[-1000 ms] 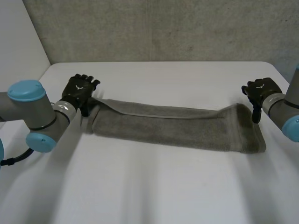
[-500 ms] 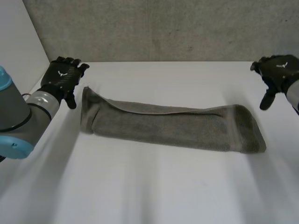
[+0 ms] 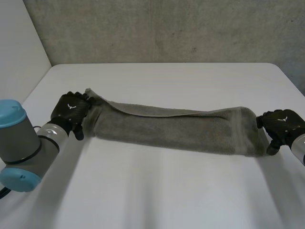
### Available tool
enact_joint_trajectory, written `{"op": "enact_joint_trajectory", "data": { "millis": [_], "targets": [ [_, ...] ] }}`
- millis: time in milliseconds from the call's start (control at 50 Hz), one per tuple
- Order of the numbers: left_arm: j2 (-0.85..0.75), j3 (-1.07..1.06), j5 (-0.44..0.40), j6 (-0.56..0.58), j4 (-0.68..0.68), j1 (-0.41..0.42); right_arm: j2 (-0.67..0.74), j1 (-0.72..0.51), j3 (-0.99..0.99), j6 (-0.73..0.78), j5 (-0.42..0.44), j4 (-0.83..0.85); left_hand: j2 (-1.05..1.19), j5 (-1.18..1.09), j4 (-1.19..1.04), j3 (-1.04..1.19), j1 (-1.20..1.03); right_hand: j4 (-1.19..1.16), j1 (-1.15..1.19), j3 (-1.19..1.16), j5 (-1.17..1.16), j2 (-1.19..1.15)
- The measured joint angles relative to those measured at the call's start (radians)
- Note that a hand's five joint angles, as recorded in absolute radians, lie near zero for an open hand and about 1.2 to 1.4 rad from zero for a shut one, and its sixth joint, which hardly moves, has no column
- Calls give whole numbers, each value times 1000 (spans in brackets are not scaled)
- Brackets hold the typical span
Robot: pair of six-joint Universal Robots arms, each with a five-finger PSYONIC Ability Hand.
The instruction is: Fold the laundry
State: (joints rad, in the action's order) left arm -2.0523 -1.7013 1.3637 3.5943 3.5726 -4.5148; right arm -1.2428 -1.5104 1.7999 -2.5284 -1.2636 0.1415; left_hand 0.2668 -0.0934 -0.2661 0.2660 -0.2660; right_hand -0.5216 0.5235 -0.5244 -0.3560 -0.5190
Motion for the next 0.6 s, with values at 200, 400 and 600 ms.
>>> {"op": "enact_joint_trajectory", "data": {
  "millis": [200, 400, 600],
  "targets": [
    [-44, 5, 1, -65, 95, 0, 57, 18, -10, -4, 2, 12, 30, -30, -30, 31, -30, -81, 81, -82, -79, -78],
    [-89, 16, 1, -73, 110, 0, 62, 15, 0, -8, 15, 21, 89, -88, -87, 90, -90, -683, 690, -679, -670, -697],
    [-110, 28, 3, -69, 159, -1, 68, 27, -17, -3, 14, 48, 150, -148, -150, 150, -149, -817, 818, -814, -818, -829]
  ]
}}
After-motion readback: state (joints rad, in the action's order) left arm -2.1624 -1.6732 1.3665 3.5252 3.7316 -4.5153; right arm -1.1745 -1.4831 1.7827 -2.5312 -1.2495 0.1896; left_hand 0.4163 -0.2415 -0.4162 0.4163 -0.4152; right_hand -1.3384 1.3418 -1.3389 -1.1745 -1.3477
